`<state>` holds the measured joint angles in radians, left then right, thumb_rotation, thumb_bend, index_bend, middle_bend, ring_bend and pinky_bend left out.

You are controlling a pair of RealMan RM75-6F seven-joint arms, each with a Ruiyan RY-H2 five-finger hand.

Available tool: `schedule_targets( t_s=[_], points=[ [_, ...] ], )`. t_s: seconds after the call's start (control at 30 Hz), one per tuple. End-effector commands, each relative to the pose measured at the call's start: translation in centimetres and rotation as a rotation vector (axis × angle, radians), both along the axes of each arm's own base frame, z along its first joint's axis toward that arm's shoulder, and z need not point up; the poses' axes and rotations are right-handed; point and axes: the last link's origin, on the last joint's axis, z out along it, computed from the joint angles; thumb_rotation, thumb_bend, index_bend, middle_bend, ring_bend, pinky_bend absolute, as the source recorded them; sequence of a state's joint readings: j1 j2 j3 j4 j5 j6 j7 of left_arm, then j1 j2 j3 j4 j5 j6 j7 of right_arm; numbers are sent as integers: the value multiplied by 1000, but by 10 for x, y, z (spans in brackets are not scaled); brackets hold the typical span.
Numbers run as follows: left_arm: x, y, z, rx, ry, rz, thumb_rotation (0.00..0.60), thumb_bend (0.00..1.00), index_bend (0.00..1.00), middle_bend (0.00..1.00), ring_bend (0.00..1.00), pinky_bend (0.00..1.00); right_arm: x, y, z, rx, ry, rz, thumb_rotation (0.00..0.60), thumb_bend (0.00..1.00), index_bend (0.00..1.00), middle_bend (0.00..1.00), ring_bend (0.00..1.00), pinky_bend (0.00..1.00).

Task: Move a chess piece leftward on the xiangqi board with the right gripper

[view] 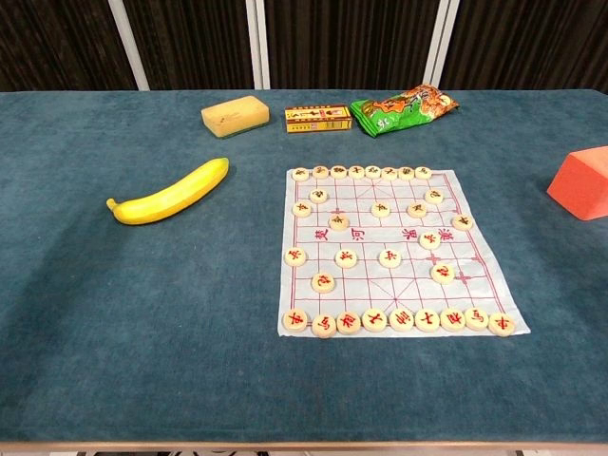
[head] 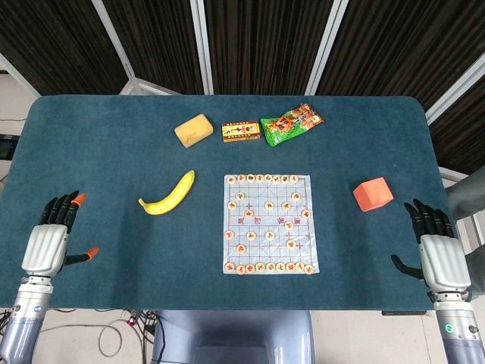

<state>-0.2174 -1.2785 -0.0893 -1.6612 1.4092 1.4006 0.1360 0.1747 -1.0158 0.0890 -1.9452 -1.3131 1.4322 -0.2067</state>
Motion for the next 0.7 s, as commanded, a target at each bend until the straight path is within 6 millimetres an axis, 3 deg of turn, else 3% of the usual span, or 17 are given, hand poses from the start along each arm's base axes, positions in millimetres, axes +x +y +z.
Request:
schedule_targets(
  t_s=[0.03, 0.47, 0.53, 0.6, 0.7],
  points=[
    [0, 0, 0, 0, 0, 1, 600, 0, 0, 0, 0, 0, 0, 0, 0, 0, -1, -2, 600, 289, 0, 0, 0, 0],
    [0, 1, 2, 9, -5, 4, 600, 0, 0, 0, 0, 0, 15, -10, -5, 26, -41, 13, 600, 289, 0, 1, 13, 2],
    [0, 1, 2, 8, -2, 3, 600, 0, 0, 0, 0, 0, 24, -20, -7, 38, -44, 26, 600, 289, 0, 61, 106, 89],
    [0, 2, 1, 5, 1, 0, 600, 0, 0, 0, 0, 0, 42, -41, -12, 67, -34, 70, 600, 290, 0, 257, 336, 345],
    [0, 2, 0, 6, 0, 0, 600, 0, 0, 0, 0, 0, 60, -63, -25, 100, -5, 96, 600, 289, 0, 546, 640, 594]
  ],
)
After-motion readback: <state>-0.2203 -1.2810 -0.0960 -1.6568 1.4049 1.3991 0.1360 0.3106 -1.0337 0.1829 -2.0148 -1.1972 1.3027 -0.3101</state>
